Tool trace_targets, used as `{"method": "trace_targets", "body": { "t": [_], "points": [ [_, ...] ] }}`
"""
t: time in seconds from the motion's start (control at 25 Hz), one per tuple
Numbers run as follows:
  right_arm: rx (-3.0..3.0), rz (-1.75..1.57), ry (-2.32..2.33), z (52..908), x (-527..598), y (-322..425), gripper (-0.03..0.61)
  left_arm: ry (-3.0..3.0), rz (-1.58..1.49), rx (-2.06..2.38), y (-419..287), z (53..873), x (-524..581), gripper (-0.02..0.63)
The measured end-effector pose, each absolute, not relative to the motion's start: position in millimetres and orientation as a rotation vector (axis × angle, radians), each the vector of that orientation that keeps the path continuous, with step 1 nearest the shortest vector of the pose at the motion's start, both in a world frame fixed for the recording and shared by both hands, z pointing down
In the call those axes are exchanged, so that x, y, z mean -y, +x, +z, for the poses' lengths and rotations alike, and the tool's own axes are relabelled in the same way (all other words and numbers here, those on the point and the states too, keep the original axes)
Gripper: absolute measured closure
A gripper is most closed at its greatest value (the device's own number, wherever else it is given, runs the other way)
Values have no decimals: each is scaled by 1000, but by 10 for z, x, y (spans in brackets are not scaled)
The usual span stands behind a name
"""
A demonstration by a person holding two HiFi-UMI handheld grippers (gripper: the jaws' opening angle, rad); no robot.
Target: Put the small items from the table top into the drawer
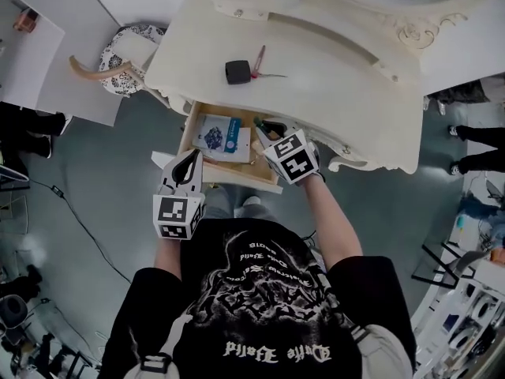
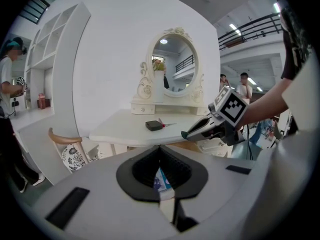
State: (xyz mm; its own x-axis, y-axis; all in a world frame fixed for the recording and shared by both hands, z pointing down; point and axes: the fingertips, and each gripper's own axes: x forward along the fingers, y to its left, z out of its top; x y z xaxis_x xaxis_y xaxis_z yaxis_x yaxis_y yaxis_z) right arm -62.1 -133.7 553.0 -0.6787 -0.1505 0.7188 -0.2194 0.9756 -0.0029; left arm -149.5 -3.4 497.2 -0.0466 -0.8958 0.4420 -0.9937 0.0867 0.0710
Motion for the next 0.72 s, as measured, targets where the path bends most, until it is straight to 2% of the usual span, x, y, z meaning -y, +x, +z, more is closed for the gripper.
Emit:
{"method": "trace_targets", "body": {
  "t": [0.72],
  "points": [
    [2283, 69, 86, 5841, 1118, -1232, 517, 1808, 341, 2027, -1838, 4983, 104, 598]
  ]
}}
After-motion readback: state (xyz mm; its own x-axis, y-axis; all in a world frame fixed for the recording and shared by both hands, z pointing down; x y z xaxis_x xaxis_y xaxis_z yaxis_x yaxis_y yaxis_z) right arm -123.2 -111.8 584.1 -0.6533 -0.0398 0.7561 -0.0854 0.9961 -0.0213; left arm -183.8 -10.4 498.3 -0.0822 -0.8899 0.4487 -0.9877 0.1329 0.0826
